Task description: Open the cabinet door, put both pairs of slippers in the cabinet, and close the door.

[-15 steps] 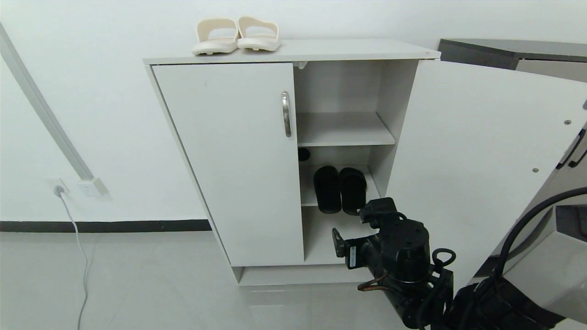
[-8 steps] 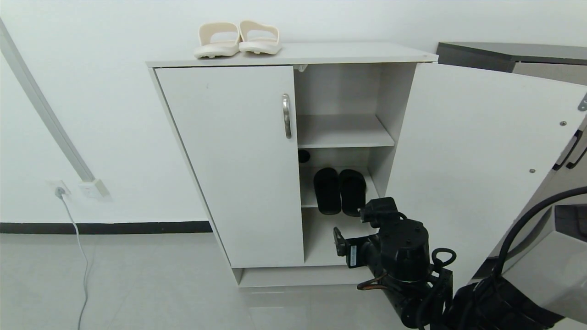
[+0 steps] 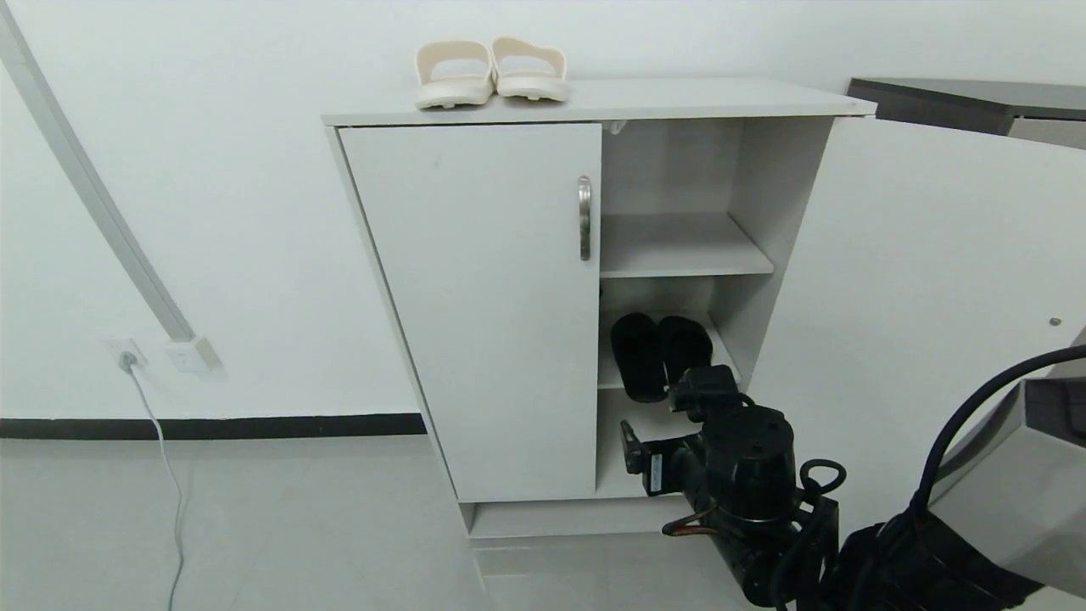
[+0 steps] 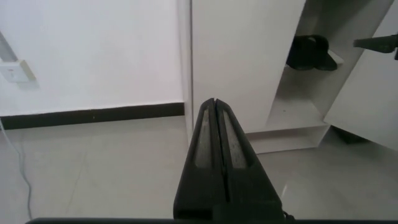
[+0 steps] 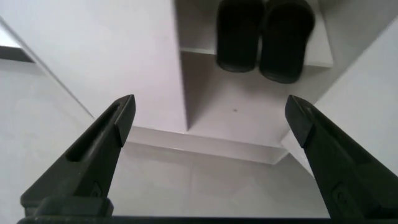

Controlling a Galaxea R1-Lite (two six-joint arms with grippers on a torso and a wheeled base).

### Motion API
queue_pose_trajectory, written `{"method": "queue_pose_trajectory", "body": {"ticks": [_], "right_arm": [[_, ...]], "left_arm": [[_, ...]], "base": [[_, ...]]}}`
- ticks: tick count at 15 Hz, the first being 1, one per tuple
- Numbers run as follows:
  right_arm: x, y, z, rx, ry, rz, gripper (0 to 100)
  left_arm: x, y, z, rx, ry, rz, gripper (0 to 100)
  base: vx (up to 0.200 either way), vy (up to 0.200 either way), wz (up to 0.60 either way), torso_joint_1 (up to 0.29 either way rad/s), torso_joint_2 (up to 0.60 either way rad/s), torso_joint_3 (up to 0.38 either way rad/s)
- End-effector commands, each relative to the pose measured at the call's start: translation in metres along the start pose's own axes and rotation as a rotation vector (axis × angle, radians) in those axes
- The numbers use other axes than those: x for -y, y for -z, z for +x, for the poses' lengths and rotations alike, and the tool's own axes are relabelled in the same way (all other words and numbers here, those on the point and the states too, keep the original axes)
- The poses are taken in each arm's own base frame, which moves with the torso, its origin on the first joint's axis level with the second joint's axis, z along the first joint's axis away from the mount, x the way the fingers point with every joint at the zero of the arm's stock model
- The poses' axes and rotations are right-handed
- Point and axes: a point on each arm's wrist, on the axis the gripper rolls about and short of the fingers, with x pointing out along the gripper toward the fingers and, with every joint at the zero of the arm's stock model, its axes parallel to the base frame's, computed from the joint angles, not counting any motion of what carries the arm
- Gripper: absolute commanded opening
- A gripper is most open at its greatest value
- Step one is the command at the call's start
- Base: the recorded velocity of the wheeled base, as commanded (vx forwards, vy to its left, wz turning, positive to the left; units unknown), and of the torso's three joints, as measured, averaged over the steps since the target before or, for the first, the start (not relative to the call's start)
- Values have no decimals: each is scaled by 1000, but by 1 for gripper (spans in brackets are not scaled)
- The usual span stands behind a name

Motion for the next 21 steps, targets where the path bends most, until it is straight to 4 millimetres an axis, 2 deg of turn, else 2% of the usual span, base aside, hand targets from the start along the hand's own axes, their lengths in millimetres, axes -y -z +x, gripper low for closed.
{"method": "queue_pose_trajectory", "body": {"ticks": [1,11,14,21], "right_arm": [[0,1,0,-2,0,-1,100],[3,-5,2,47,29,25,100],[10,-4,8,59,60,-12,100],[10,-1,13,108,102,-16,100]], "left_arm": [[0,0,0,-1,0,0,0],[0,0,0,-1,-2,-2,0],[0,0,0,-1,-2,-5,0],[0,0,0,-1,-2,-5,0]], "base": [[0,200,0,2,7,2],[0,200,0,4,4,2],[0,0,0,0,0,0],[0,0,0,0,0,0]]}}
